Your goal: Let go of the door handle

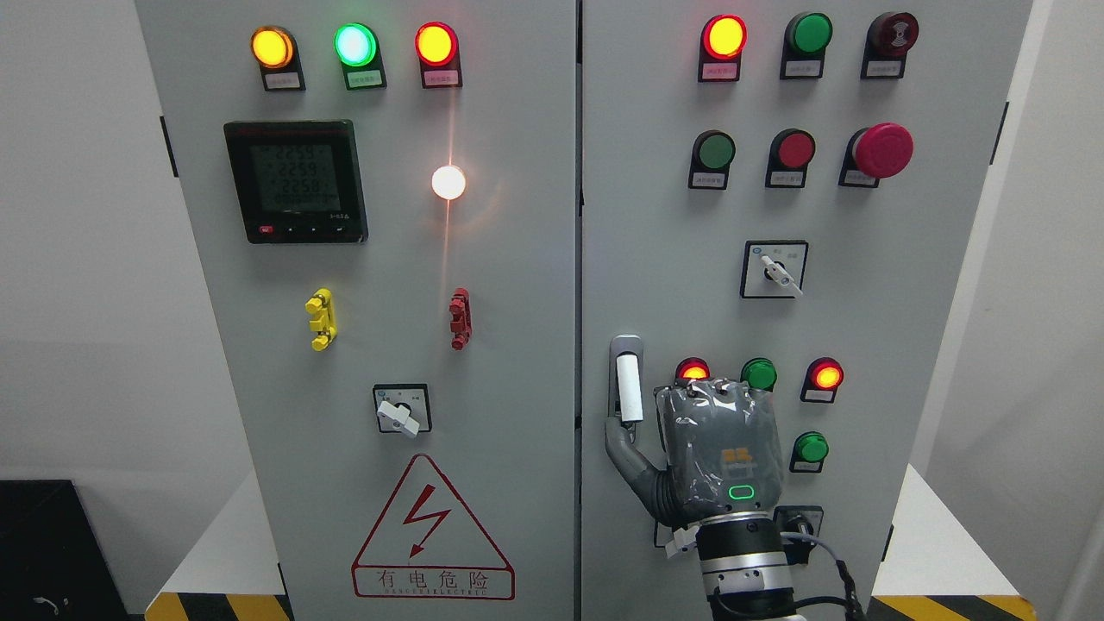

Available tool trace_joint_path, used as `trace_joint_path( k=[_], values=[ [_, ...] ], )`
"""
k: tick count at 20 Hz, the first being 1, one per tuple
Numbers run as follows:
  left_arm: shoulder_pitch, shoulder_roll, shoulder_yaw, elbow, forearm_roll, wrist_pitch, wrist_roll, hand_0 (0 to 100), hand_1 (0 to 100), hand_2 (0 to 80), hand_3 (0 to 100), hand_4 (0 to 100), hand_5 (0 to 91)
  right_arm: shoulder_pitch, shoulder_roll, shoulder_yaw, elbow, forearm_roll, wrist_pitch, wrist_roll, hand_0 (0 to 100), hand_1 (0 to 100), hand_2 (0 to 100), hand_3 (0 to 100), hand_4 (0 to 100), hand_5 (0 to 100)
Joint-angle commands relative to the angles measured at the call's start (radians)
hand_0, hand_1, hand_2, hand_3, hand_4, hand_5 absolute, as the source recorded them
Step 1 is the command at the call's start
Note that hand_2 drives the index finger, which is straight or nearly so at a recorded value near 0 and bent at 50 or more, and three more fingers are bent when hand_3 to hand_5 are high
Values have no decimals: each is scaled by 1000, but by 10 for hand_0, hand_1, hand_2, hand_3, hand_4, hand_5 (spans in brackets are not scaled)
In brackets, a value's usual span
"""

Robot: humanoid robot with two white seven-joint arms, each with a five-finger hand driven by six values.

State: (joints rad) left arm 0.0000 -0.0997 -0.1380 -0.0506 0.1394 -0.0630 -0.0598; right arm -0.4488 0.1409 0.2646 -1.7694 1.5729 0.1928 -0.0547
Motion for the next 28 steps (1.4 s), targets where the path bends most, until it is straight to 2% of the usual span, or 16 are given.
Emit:
trace_joint_path(
  k=[1,28],
  values=[
    [20,0,0,0,0,0,0,120,556,0,0,0,0,-2,0,-2,7,-2,0,-1,366,335,1000,1000,1000,1000],
    [20,0,0,0,0,0,0,120,556,0,0,0,0,-14,0,-13,19,-7,2,-1,418,309,1000,1000,1000,1000]
  ],
)
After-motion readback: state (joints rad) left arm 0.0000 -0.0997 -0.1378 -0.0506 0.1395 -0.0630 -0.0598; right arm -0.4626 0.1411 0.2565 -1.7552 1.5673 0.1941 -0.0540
